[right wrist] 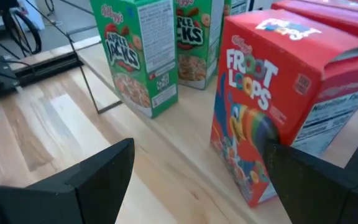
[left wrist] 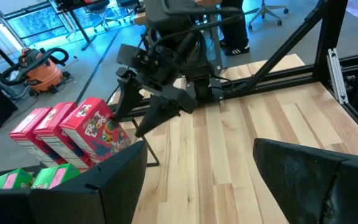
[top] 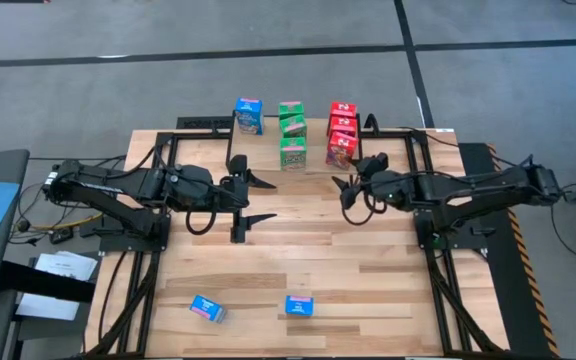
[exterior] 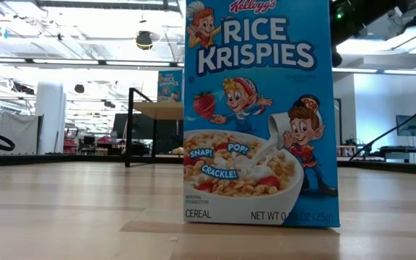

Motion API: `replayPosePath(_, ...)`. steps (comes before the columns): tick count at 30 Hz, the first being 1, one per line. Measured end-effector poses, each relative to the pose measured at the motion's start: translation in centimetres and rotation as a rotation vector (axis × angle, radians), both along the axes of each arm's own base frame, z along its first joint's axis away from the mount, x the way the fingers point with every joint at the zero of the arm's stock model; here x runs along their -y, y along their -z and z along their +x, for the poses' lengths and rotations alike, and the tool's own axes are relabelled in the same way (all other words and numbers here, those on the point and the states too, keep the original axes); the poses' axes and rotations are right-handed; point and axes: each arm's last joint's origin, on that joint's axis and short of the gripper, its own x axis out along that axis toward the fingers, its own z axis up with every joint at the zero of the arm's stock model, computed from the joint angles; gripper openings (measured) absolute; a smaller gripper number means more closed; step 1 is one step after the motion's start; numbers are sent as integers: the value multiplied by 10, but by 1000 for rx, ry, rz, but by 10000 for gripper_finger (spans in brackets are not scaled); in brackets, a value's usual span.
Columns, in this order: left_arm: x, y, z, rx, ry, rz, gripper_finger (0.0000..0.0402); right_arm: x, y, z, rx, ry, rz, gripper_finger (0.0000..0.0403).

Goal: Stack cereal on shelf
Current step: Put the red cereal box on the shelf aligned with the red cereal boxes

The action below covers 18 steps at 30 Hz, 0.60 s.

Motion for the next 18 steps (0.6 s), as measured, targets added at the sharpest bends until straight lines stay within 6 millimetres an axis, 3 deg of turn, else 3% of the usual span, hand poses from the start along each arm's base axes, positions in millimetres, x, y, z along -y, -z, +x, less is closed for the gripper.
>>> replayPosePath(18,0,0,0,-1,0,0,284,6,1,-1,-8,29,-1,379)
